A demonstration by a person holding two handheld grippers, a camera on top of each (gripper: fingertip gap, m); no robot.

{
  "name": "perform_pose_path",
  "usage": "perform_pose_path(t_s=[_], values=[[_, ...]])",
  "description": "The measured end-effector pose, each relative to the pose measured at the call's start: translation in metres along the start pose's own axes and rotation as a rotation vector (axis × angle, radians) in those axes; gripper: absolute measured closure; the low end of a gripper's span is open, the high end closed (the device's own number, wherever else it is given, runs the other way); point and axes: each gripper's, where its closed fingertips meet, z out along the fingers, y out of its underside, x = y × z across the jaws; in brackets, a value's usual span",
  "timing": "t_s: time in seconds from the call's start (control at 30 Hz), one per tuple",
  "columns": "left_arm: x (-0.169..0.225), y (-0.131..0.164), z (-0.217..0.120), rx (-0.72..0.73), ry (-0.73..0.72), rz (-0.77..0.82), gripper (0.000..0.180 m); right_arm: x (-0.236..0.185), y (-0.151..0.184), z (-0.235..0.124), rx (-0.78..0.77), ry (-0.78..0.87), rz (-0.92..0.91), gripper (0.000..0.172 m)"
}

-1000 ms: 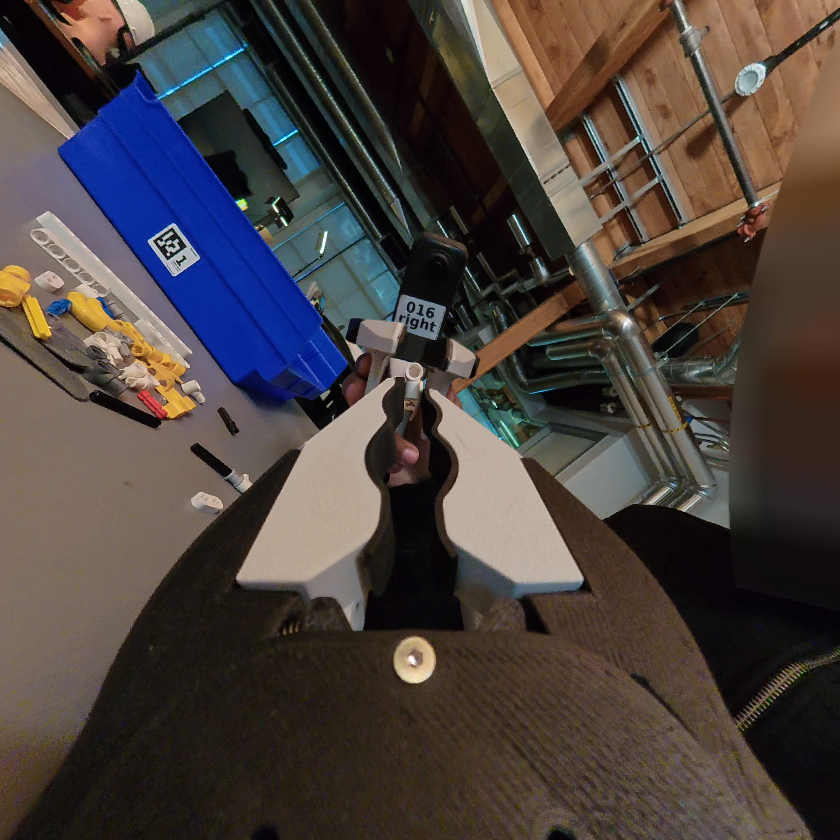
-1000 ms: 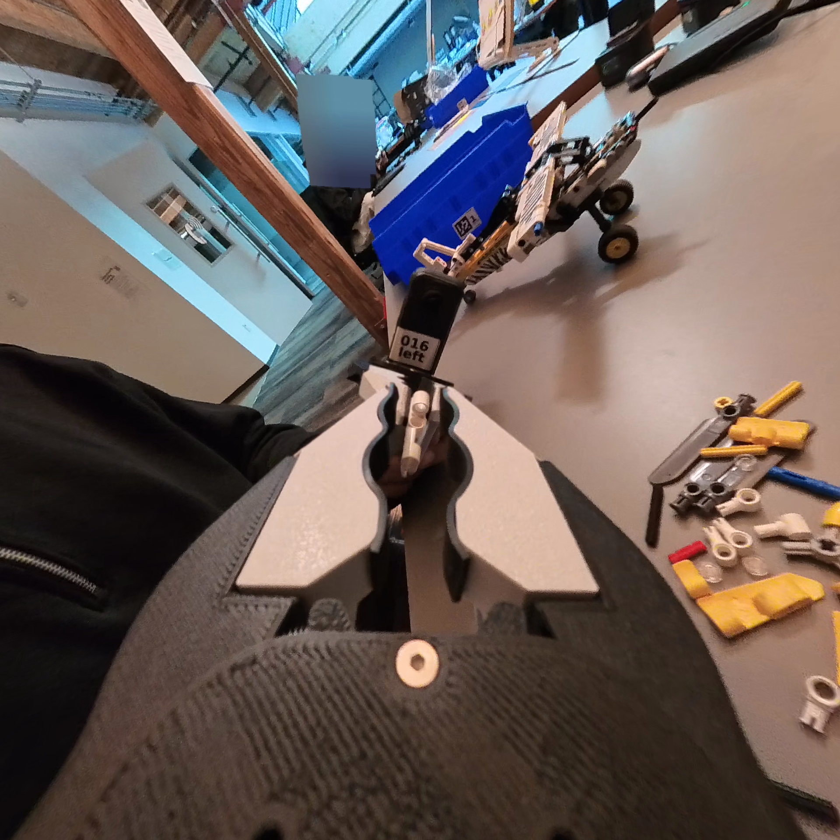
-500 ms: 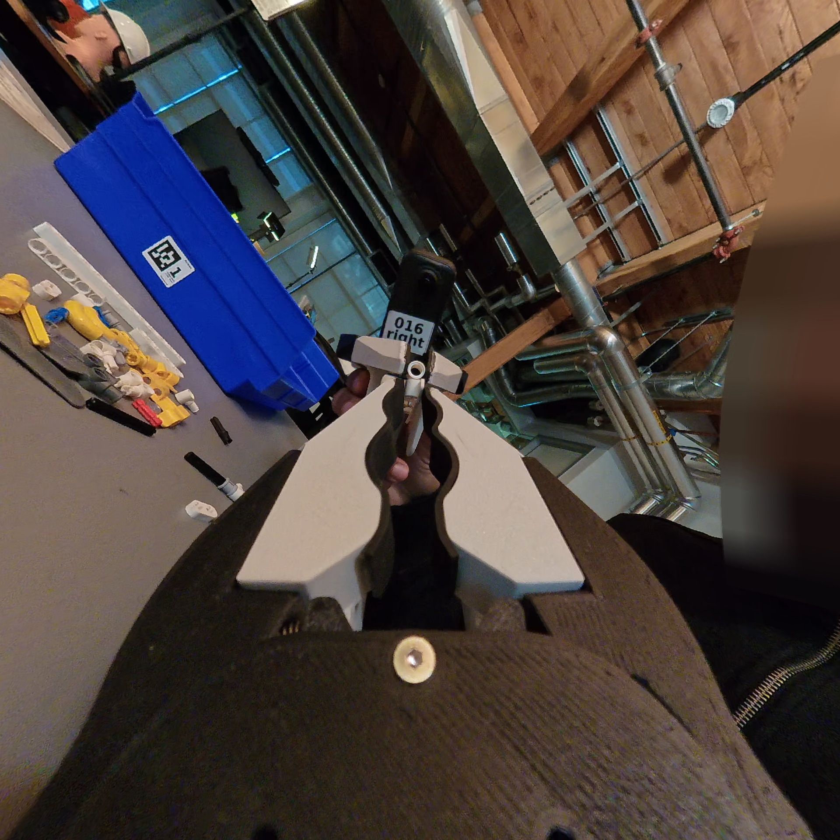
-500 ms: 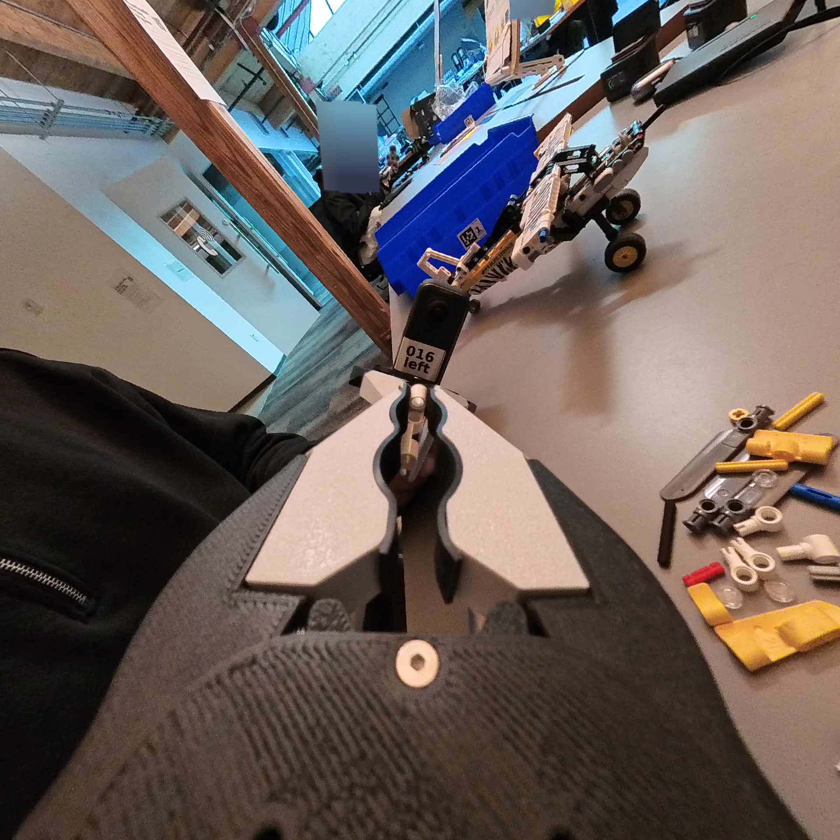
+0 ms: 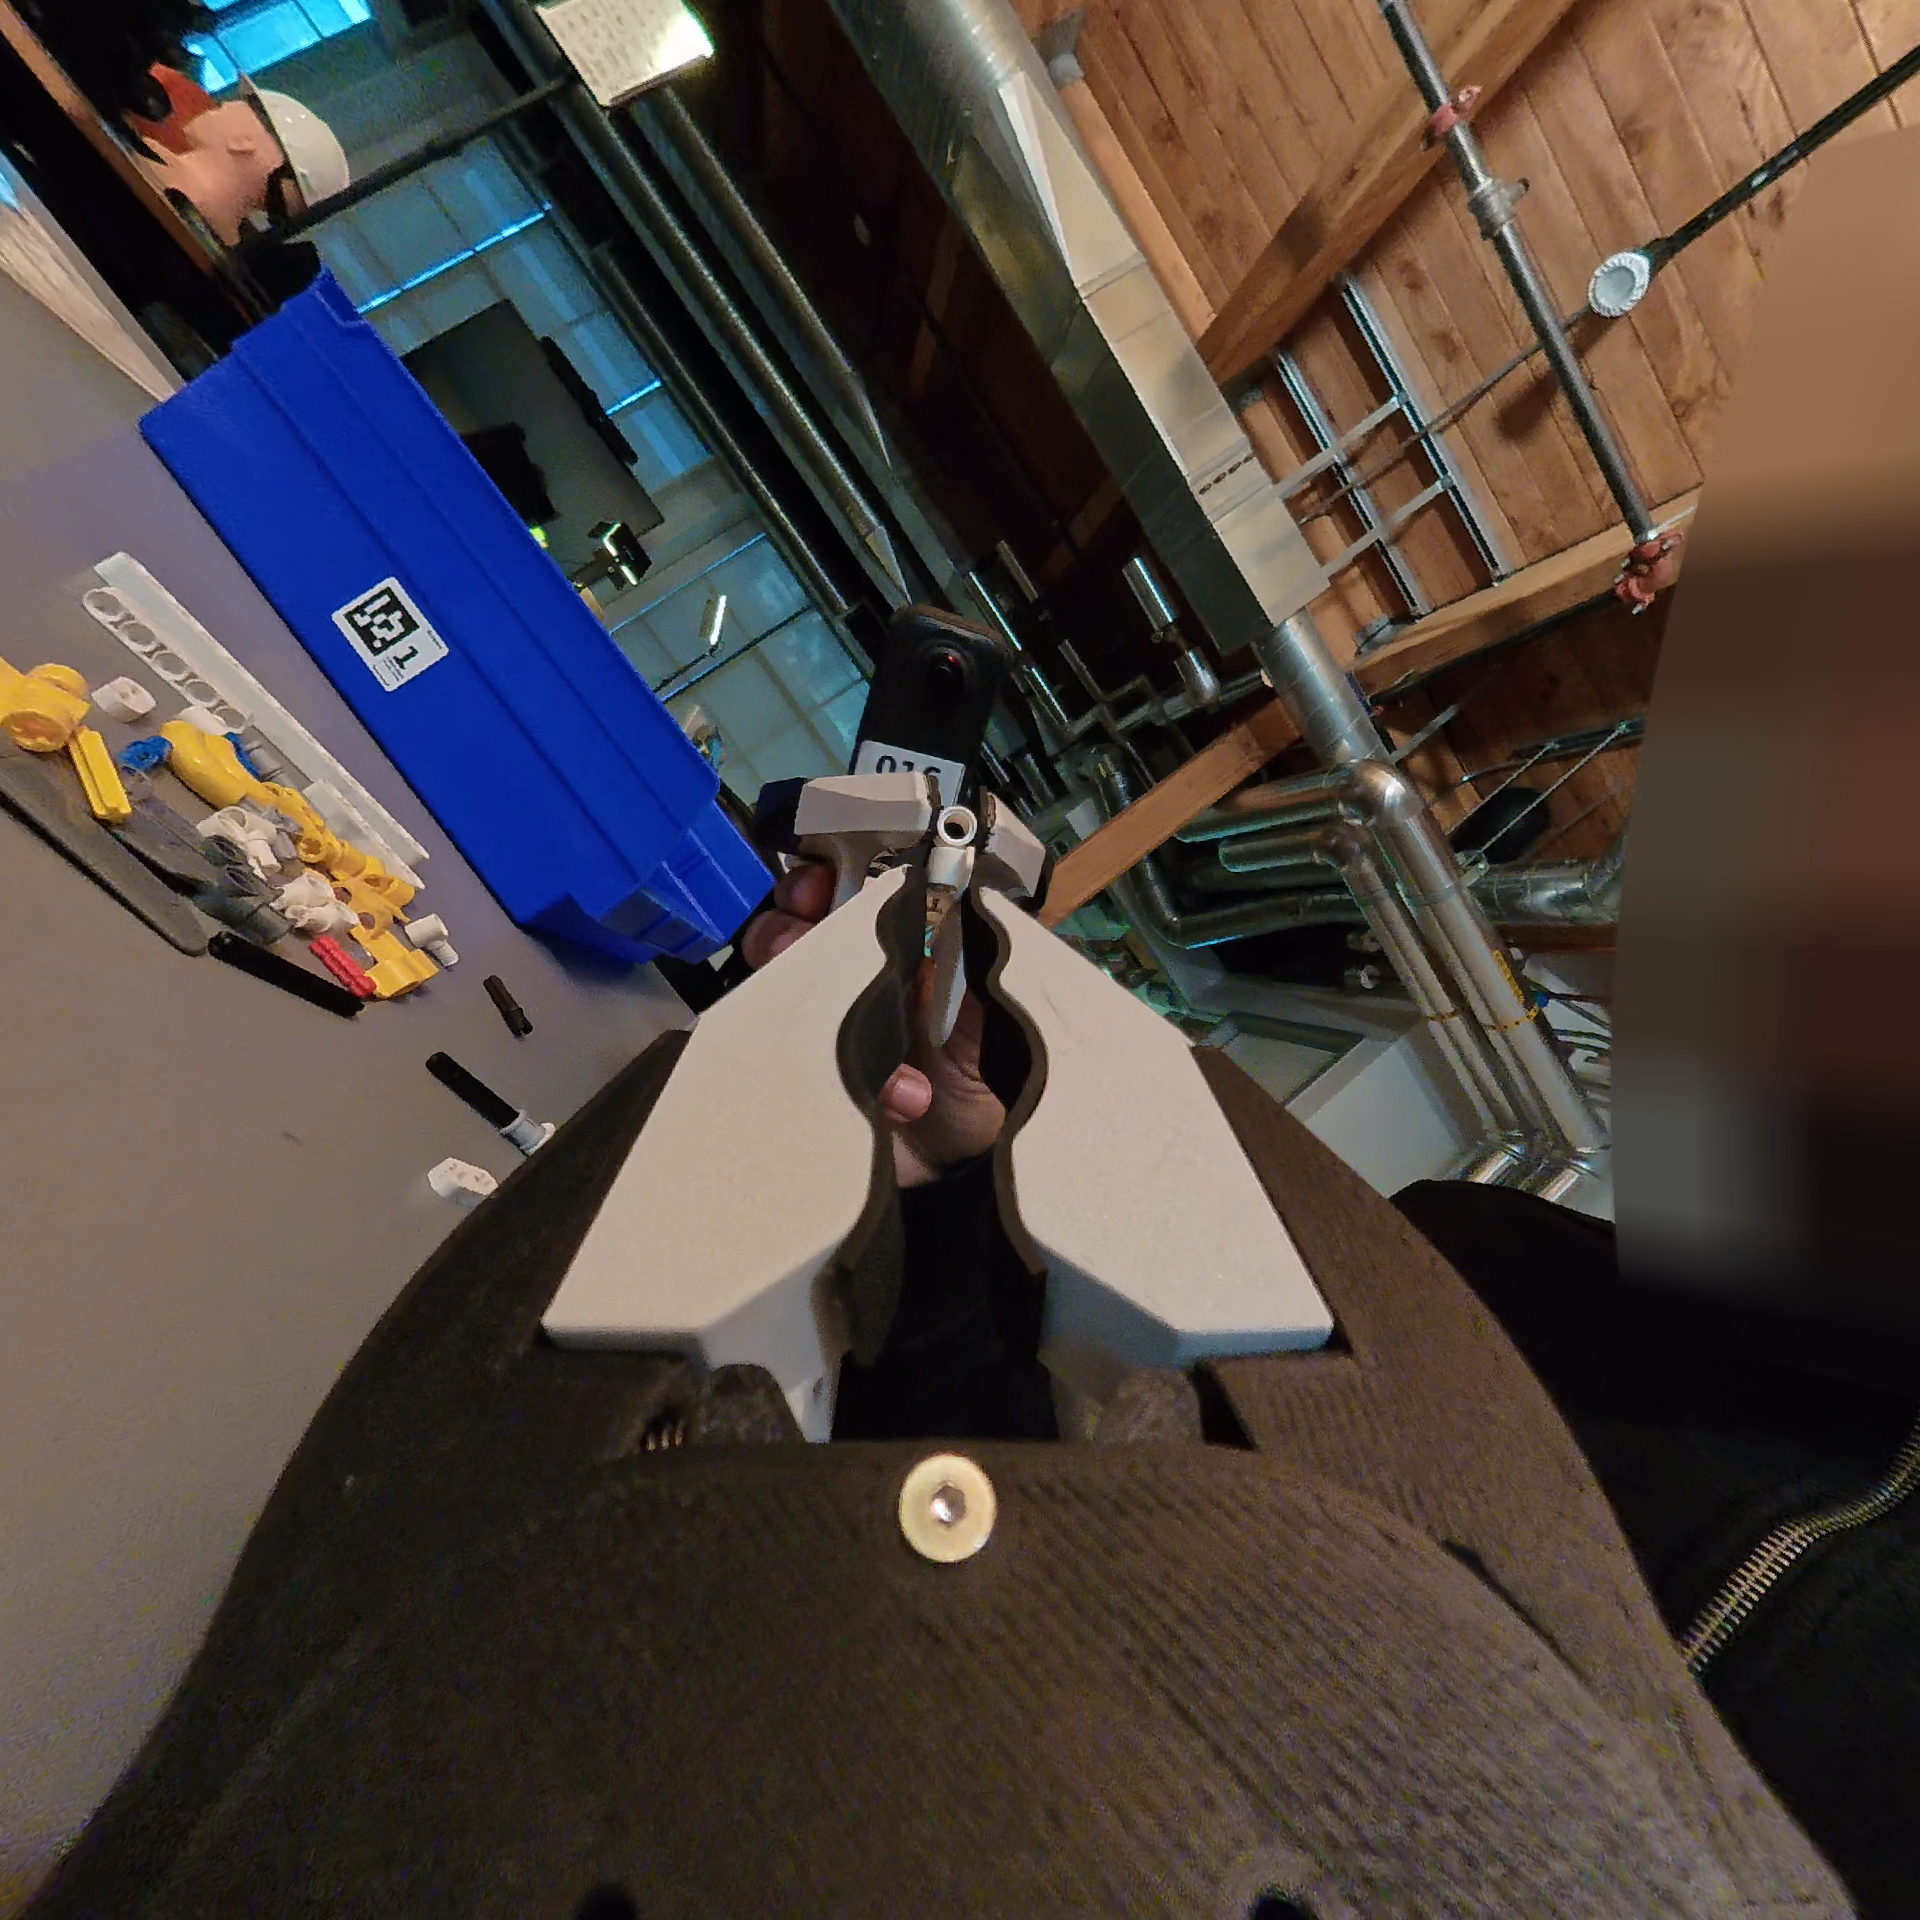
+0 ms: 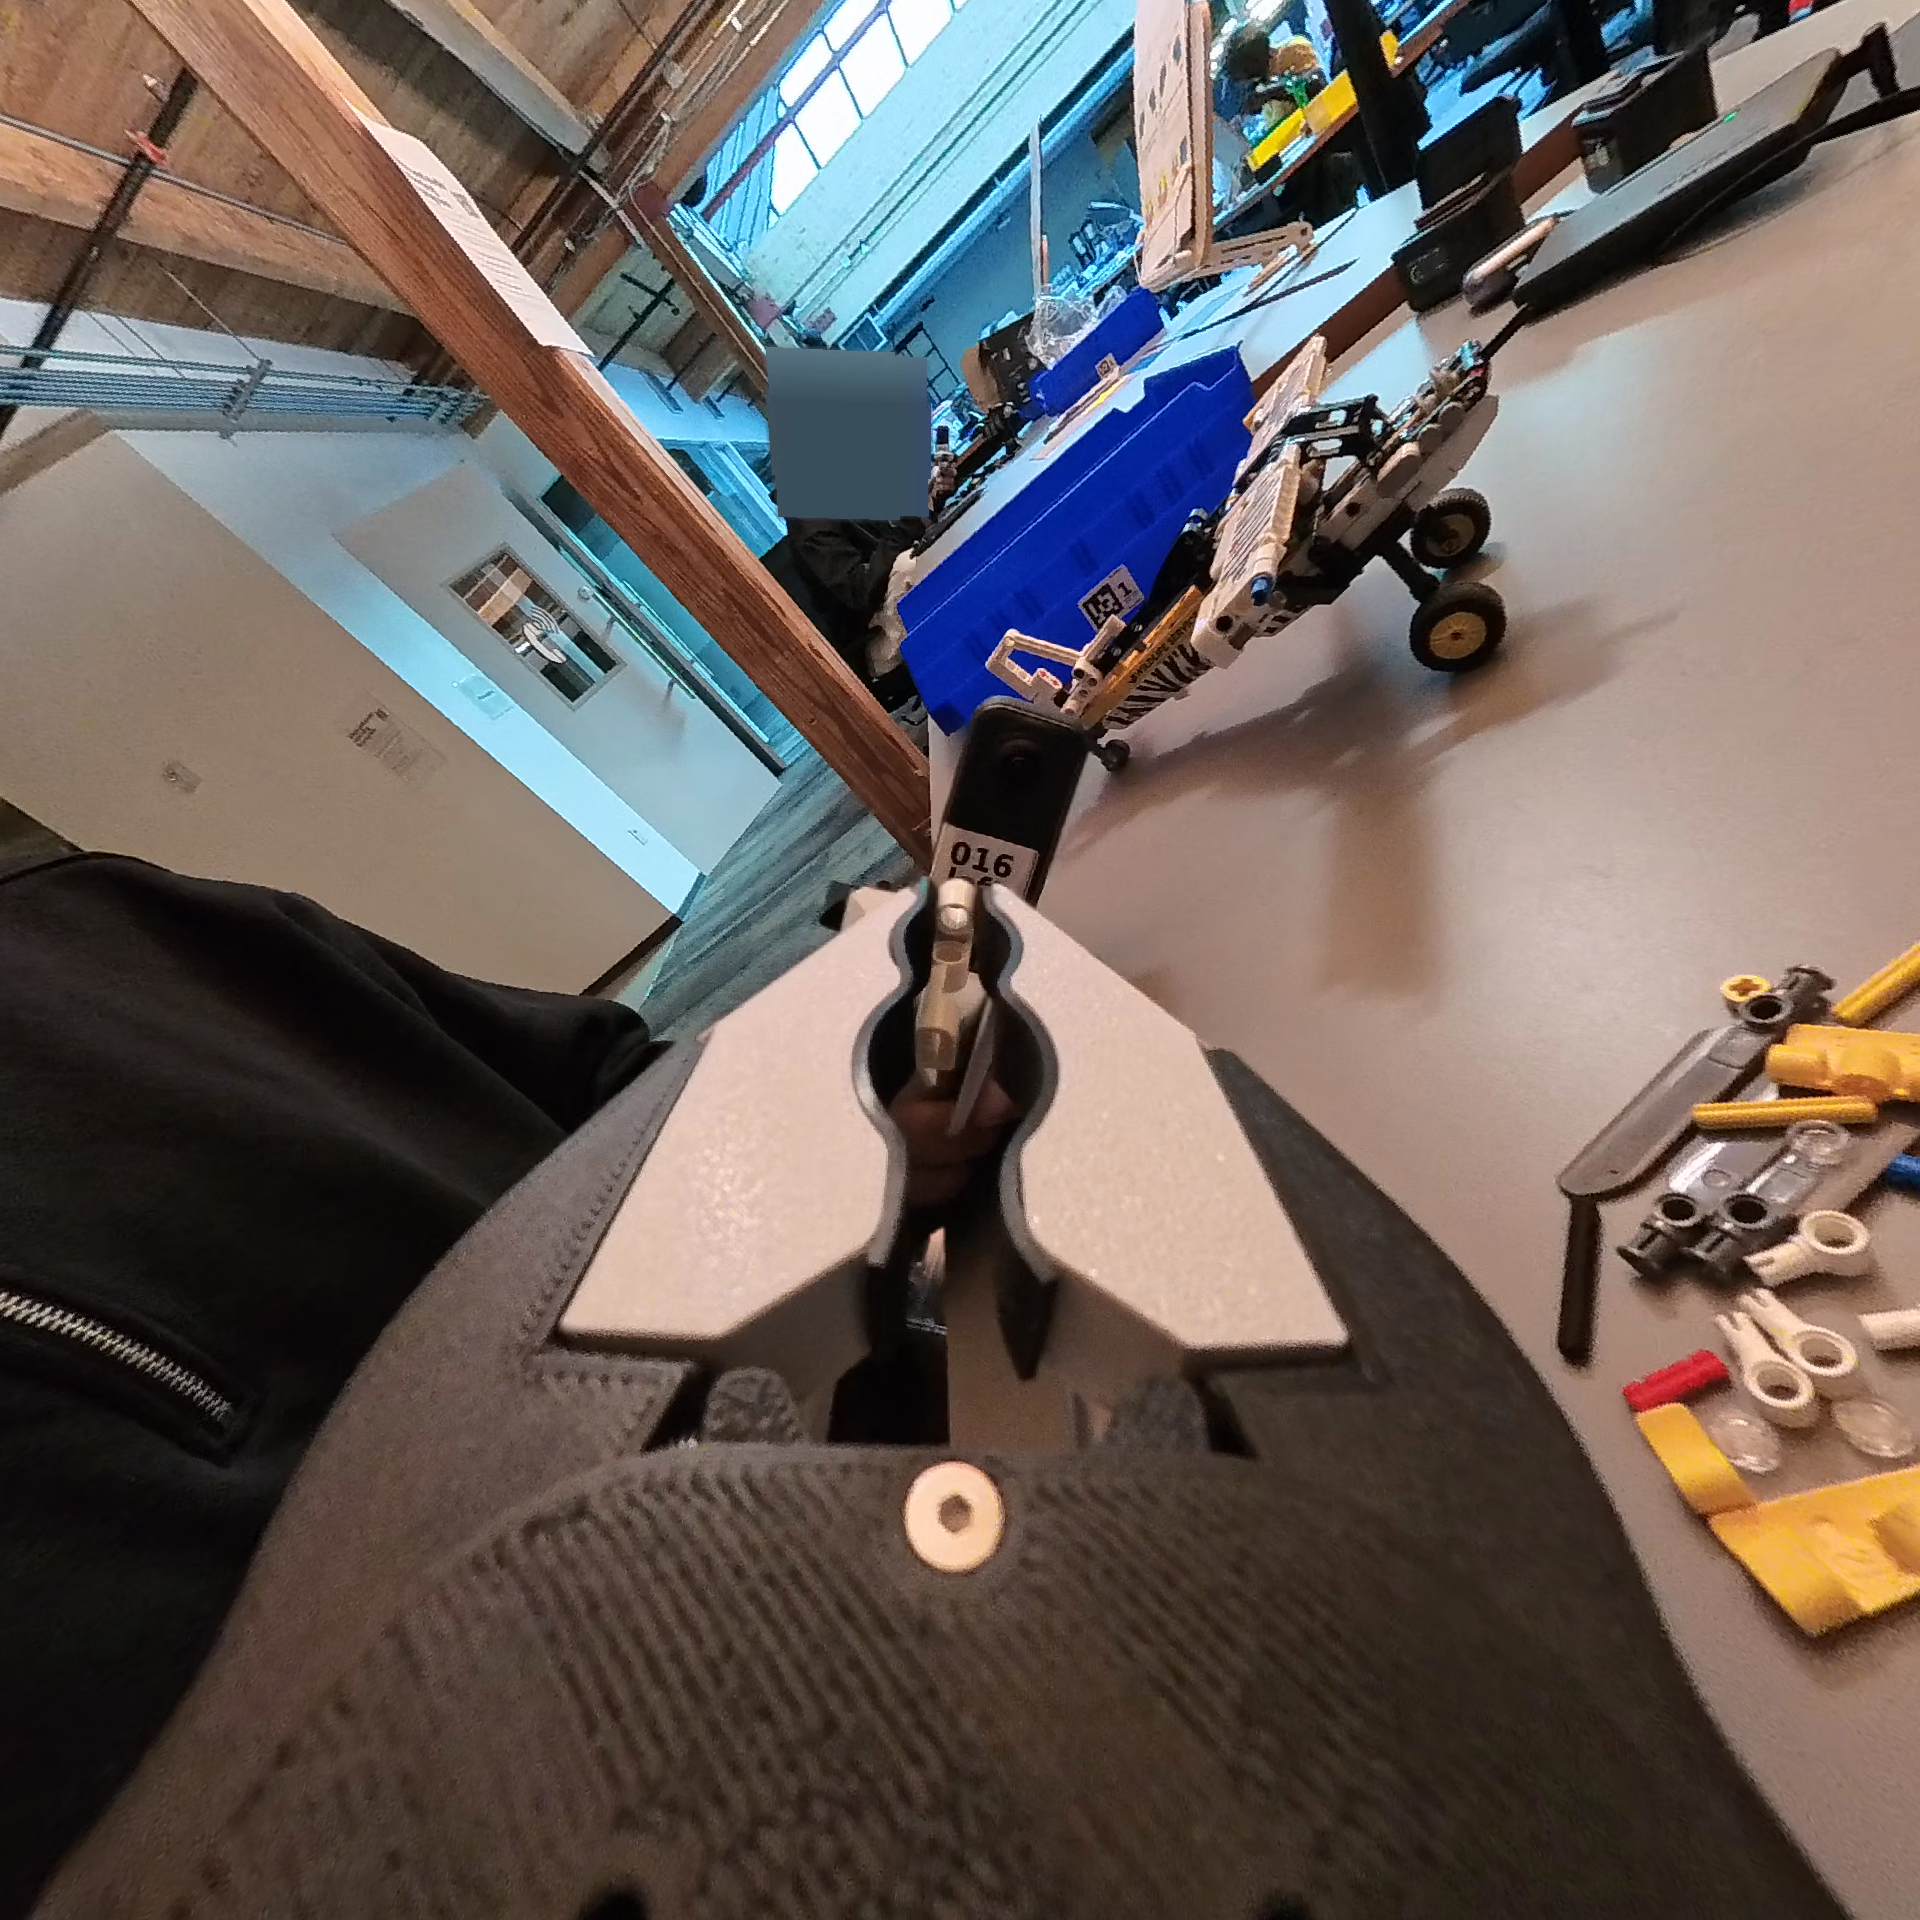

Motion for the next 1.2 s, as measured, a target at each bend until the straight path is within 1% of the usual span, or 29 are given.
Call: perform_pose_path(t_s=[0.03,0.2,0.3,0.4,0.47,0.57,0.7,0.87,0.97,1.1,1.2], values=[[0.001,0.0,0.0,-0.002,0.003,0.007,0.179,-0.002,-0.001,0.0,0.005,-0.013,0.003,0.165],[0.005,0.003,0.0,-0.019,0.005,0.047,0.18,-0.005,-0.007,-0.005,0.051,-0.084,0.065,0.148],[0.005,0.002,-0.001,-0.006,0.005,0.051,0.18,-0.002,-0.009,-0.011,0.05,-0.073,0.062,0.149],[0.005,0.0,-0.002,0.006,0.015,0.029,0.18,-0.004,-0.004,-0.01,0.009,-0.063,0.015,0.148],[0.005,-0.003,-0.003,0.017,0.023,0.015,0.18,-0.007,-0.004,-0.01,-0.004,-0.052,-0.057,0.147],[0.005,-0.003,-0.004,0.019,0.03,0.003,0.18,-0.011,-0.007,-0.012,0.013,-0.024,-0.216,0.147],[0.006,-0.003,-0.003,0.016,0.037,0.0,0.18,-0.011,-0.001,-0.015,-0.033,0.03,-0.381,0.148],[0.008,0.001,-0.002,-0.005,0.047,0.015,0.18,0.0,0.009,-0.012,-0.105,0.138,-0.529,0.156],[0.009,0.003,0.0,-0.016,0.047,0.033,0.18,0.005,0.017,-0.009,-0.154,0.163,-0.585,0.161],[0.012,0.0,-0.001,0.006,0.067,0.043,0.18,0.001,0.016,-0.008,-0.127,0.19,-0.723,0.166],[0.015,-0.003,-0.003,0.028,0.087,0.043,0.18,0.0,0.009,-0.007,-0.095,0.285,-0.931,0.167]])
